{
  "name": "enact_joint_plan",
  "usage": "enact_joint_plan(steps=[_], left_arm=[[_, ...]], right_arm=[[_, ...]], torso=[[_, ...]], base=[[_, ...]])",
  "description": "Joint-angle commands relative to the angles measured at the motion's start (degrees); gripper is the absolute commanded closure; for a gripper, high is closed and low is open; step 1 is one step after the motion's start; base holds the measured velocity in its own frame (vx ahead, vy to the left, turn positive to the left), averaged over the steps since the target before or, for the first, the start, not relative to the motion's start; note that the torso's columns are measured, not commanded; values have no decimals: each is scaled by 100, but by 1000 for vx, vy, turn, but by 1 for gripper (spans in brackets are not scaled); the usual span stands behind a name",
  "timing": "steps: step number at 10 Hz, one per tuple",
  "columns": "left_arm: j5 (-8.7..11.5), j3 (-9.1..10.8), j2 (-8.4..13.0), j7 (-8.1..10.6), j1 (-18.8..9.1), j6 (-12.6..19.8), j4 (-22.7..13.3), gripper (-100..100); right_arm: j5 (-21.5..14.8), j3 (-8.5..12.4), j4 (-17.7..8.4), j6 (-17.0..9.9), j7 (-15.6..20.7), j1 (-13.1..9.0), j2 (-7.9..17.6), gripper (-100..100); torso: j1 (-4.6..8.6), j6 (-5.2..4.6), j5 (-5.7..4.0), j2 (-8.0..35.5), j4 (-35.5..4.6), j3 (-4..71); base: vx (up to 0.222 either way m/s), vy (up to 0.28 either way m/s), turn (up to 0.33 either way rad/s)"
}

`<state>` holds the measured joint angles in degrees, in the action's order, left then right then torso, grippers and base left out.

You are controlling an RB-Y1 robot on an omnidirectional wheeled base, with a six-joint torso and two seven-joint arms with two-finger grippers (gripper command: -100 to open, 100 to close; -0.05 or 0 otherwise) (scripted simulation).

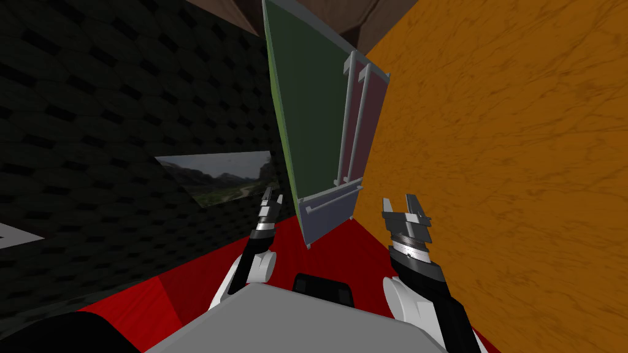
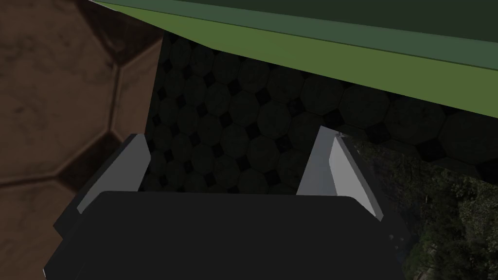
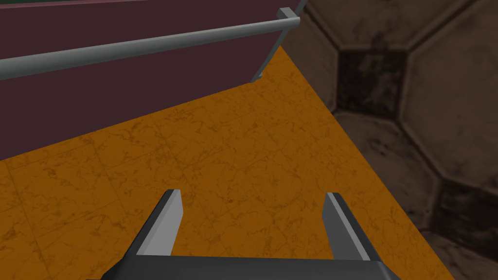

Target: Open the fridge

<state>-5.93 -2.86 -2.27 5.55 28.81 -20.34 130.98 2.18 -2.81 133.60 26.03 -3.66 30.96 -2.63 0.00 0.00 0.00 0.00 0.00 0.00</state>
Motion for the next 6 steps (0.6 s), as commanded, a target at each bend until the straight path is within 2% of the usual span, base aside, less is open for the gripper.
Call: enact_joint_plan(steps=[1, 6], left_arm=[[0, 0, 0, 0, 0, 0, 0, 0], [0, 0, 0, 0, 0, 0, 1, 0]], right_arm=[[0, 0, 0, 0, 0, 0, 0, 0], [0, 0, 1, 0, 0, 0, 0, 0]], torso=[[0, 0, 0, 232, -235, 467], [0, 0, 0, 2269, -2268, 4536]], base=[[0, 0, 0], [0, 0, 0]])
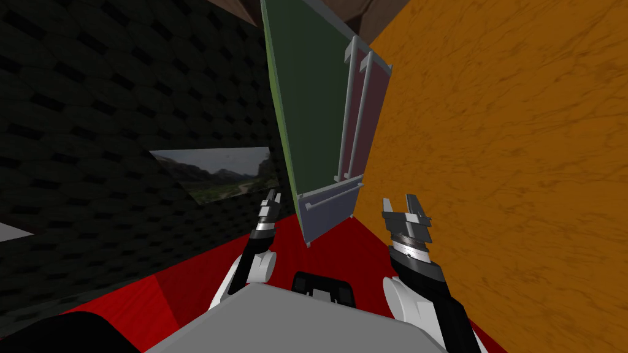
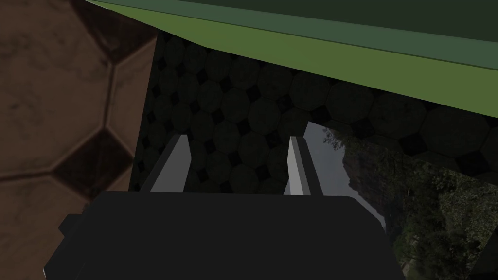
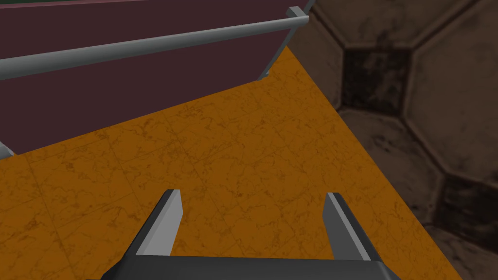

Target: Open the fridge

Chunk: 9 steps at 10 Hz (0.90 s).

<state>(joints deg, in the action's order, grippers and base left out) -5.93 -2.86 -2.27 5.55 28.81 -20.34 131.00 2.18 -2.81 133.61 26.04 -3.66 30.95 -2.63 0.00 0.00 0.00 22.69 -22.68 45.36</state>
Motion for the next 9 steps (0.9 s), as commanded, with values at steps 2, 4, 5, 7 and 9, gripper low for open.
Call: enact_joint_plan(steps=[2, 4, 5, 7, 9], left_arm=[[0, 0, 0, 0, 0, 0, 0, 0], [16, 29, 256, 24, -49, 51, -28, -100], [32, 58, 430, 48, -98, 102, -55, -100], [80, 142, 743, 117, -240, 249, -134, -100], [143, 257, 969, 211, -431, 448, -233, -100]], right_arm=[[0, 0, 0, 0, 0, 0, 0, 0], [0, 0, 0, 0, 0, 0, 0, 0], [0, 0, -2, 0, 0, 0, 0, 0], [0, -1, -3, -1, 0, 1, -1, 0], [0, -1, -3, -1, 0, 1, -1, 0]], torso=[[0, 0, 0, 847, -846, 1691], [0, 0, 0, 1693, -1692, 3383], [3, 0, -1, 1884, -1880, 3778], [10, 0, -3, 1950, -1952, 3917], [8, 0, -2, 1955, -1958, 3923]], base=[[0, 0, 0], [5, -9, -2], [12, -36, -4], [15, -64, -6], [34, -87, -8]])
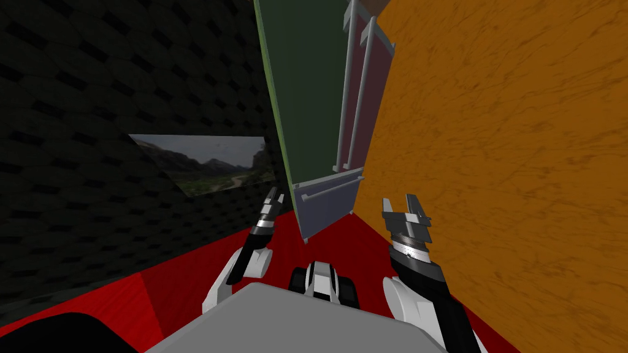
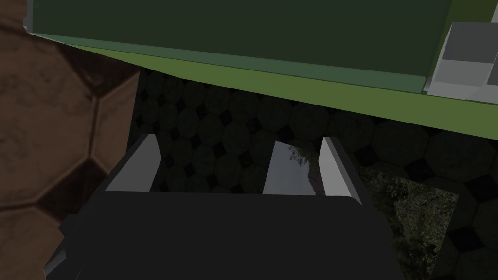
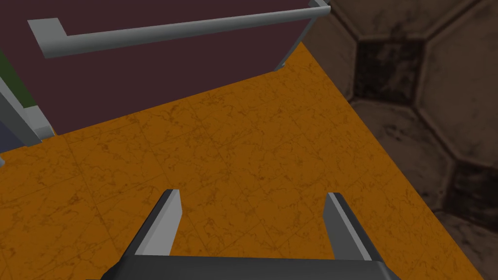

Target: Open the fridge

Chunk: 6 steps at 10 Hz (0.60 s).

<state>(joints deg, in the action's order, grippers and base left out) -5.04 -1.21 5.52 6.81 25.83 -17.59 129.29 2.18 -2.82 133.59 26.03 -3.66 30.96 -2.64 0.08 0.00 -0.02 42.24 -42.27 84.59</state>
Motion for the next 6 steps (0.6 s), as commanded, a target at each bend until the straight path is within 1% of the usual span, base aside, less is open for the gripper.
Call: enact_joint_plan(steps=[1, 3, 6], left_arm=[[91, 158, 271, 139, -244, 289, -118, -100], [173, 307, 376, 262, -491, 547, -239, -100], [313, 560, 435, 473, -909, 978, -429, -100]], right_arm=[[0, 0, 0, 0, 0, 0, 0, 0], [0, 0, 0, 0, 0, 0, 0, 0], [0, 0, 0, 0, 0, 0, 0, 0]], torso=[[-2, 1, 1, -1, 0, 1], [-3, 0, 0, 1, -1, 0], [-11, 1, 3, 4, -2, -2]], base=[[58, -123, -10], [49, -122, -11], [53, -130, -11]])
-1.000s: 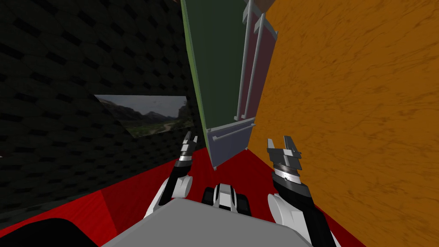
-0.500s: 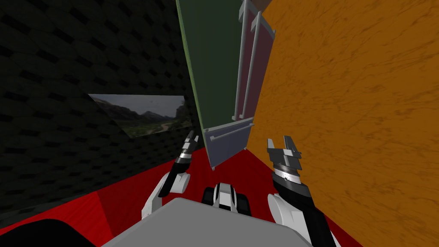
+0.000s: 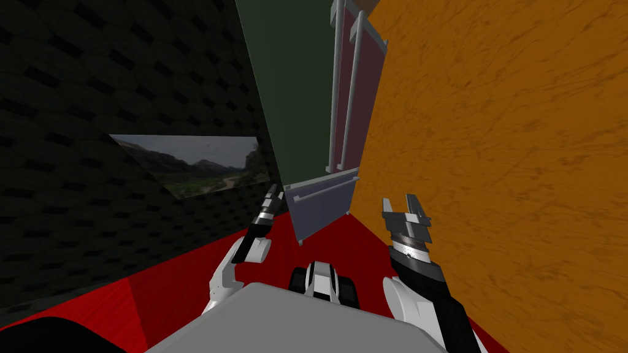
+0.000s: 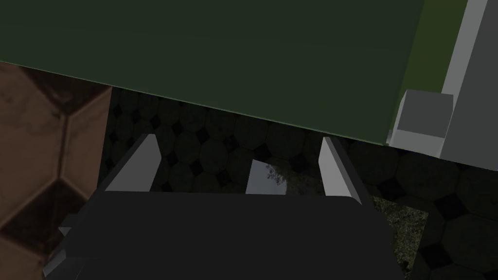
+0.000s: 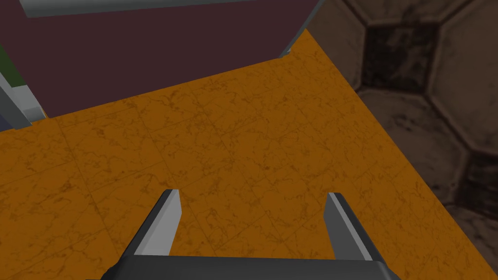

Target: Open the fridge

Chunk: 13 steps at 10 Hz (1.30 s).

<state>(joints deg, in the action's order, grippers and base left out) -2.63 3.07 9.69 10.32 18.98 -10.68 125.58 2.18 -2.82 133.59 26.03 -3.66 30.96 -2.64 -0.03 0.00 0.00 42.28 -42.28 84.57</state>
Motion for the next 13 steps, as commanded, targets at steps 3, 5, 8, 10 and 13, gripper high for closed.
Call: enact_joint_plan(steps=[3, 5, 8, 10, 13], left_arm=[[174, 315, 28, 276, -525, 611, -188, -100], [280, 506, 30, 435, -840, 915, -327, -100], [389, 703, 22, 599, -1166, 1283, -480, -100], [501, 906, 0, 766, -1503, 1595, -650, -100], [616, 1111, -36, 934, -1849, 1995, -842, -100]], right_arm=[[0, 0, 0, 0, 0, 0, 0, 0], [0, 0, 0, 0, 0, 0, 0, 0], [0, 0, 0, 0, 0, 0, 0, 0], [0, 0, 0, 0, 0, 0, 0, 0], [0, 0, 0, 0, 0, 0, 0, 0]], torso=[[-3, 0, 2, 5, -2, -3], [12, 0, -3, 2, 0, -1], [-12, 0, 4, -2, 1, 1], [15, -1, -5, -3, 0, 1], [-8, 1, 2, 8, -2, -5]], base=[[36, -111, -9], [38, -153, -14], [49, -112, -10], [69, -157, -13], [54, -134, -9]])
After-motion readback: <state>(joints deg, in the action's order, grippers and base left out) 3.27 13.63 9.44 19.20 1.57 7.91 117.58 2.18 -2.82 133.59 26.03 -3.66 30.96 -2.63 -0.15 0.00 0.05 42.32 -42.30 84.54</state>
